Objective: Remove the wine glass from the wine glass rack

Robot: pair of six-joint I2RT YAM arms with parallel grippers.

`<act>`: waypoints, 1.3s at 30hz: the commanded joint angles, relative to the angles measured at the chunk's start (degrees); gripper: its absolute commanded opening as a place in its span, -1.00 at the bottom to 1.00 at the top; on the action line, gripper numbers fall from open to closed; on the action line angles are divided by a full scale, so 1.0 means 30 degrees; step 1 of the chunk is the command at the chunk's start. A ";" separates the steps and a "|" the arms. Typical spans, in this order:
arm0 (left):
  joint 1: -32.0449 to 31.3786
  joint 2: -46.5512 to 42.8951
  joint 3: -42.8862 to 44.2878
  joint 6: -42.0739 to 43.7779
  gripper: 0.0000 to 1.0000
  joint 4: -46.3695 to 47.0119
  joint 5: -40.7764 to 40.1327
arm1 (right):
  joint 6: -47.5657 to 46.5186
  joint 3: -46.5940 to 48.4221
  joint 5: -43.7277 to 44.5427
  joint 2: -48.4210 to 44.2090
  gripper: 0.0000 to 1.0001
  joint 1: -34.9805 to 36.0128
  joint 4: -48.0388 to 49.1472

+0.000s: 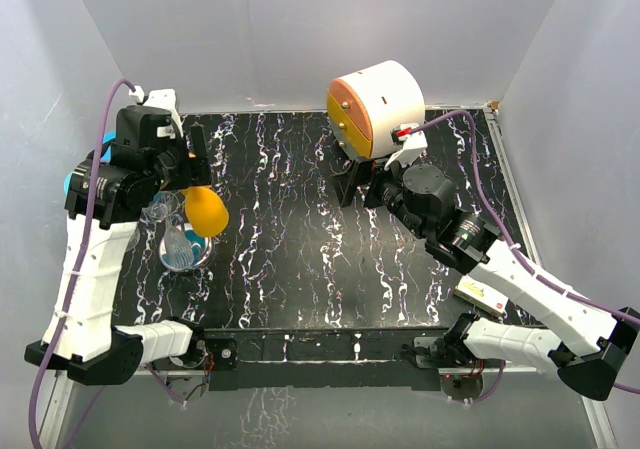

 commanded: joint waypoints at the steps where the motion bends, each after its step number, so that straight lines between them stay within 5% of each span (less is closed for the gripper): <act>1: -0.0088 -0.0627 -0.0017 0.0335 0.14 -0.0190 -0.0205 | -0.0152 0.0170 0.0011 -0.0160 0.97 0.0028 0.1121; 22: -0.0089 0.1099 0.0784 0.0009 0.15 0.0464 -0.5096 | 0.0051 0.0319 -0.0243 -0.0291 0.97 0.0028 0.0972; 39: -0.0088 0.2495 0.1666 0.0162 0.14 0.2469 -0.0980 | 0.0851 0.0152 -0.0766 -0.0260 0.97 0.0028 0.0958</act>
